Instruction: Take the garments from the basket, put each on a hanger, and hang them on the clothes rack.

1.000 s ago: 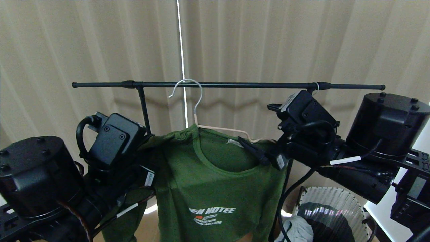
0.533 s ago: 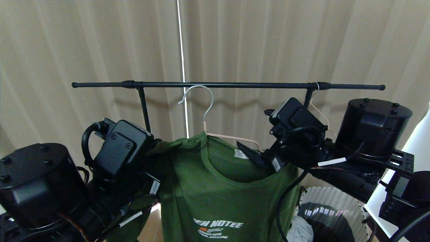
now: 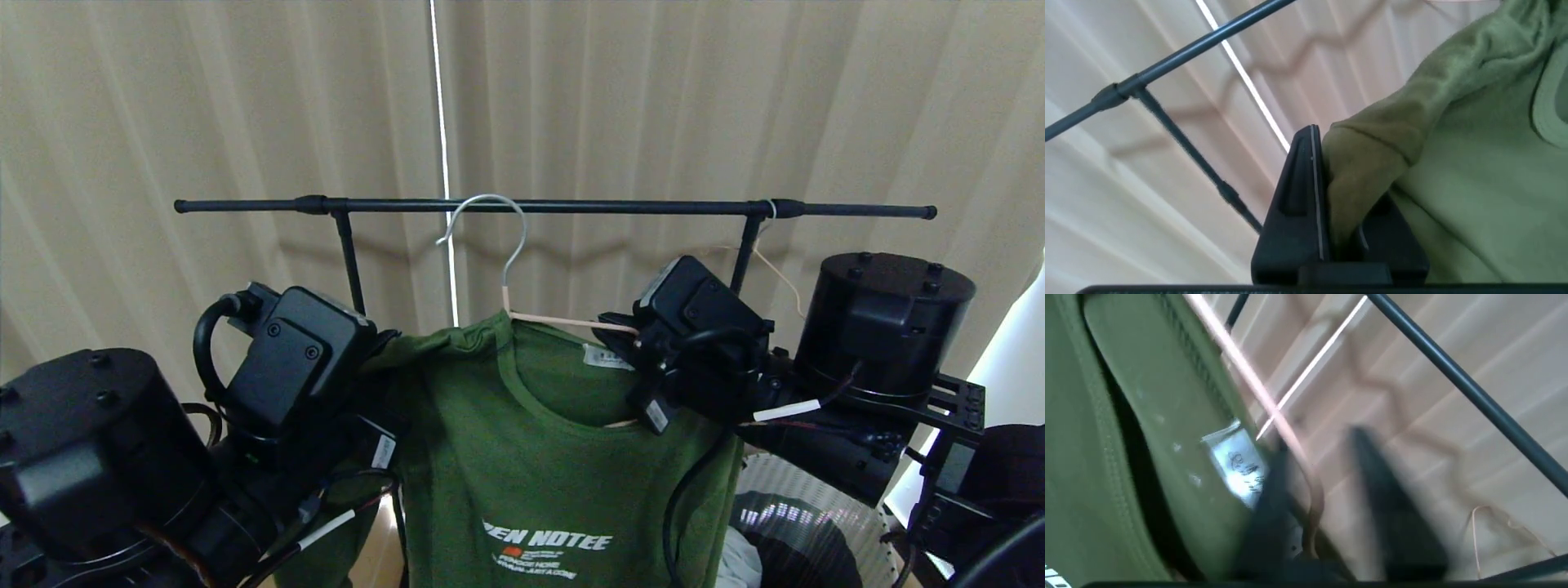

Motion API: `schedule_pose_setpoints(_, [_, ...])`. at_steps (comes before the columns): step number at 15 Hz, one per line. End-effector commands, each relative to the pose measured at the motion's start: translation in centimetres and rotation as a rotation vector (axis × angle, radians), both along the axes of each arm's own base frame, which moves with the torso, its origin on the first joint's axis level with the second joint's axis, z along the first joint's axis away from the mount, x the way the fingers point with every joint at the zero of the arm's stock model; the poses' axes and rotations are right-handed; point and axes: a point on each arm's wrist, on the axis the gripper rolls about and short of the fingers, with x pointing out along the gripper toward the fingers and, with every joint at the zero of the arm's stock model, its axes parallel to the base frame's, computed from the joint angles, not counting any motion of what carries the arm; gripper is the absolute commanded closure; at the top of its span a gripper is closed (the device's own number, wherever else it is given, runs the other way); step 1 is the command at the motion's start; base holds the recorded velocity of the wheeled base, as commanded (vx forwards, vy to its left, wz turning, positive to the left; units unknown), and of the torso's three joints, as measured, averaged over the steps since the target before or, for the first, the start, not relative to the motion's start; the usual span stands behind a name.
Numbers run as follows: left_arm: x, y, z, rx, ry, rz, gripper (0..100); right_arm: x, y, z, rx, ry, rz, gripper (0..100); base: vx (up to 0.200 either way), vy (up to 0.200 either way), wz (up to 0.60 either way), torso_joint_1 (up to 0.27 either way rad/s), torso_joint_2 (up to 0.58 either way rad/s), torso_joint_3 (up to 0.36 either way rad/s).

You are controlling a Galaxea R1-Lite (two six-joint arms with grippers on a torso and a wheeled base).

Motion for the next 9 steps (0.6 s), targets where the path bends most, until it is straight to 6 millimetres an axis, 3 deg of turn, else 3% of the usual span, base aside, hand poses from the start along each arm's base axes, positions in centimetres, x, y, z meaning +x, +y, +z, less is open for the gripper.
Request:
schedule_pose_setpoints(1, [-0.2, -0.2, 0.0, 0.002, 0.0, -0.011, 100, 0.0, 0.0, 0.0, 0.0, -0.002, 0.002, 100, 0.0, 0.0, 0.0, 0.0, 0.0, 0.0])
schedule_pose_setpoints(4, [-0.2, -0.2, -0.1, 0.002, 0.003, -0.011, 100, -0.1, 0.0, 0.1, 0.004, -0.006, 0.002, 100, 0.0, 0.0, 0.0, 0.0, 0.0, 0.0])
schedule_pose_setpoints(5, [-0.4, -0.1, -0.2, 0.004, 0.007, -0.025, 0, -0.2, -0.1, 0.3, 0.009, -0.012, 0.002, 100, 0.0, 0.0, 0.0, 0.0, 0.0, 0.0])
schedule_pose_setpoints(8, [-0.4, -0.1, -0.2, -0.008, 0.01, -0.051, 0, -0.3, -0.8, 0.9, 0.02, -0.023, -0.015, 100, 0.0, 0.0, 0.0, 0.0, 0.0, 0.0])
schedule_pose_setpoints(9, [-0.7, 0.2, -0.2, -0.012, 0.01, -0.054, 0, -0.2, -1.8, 0.9, 0.021, -0.029, -0.067, 100, 0.0, 0.0, 0.0, 0.0, 0.0, 0.0])
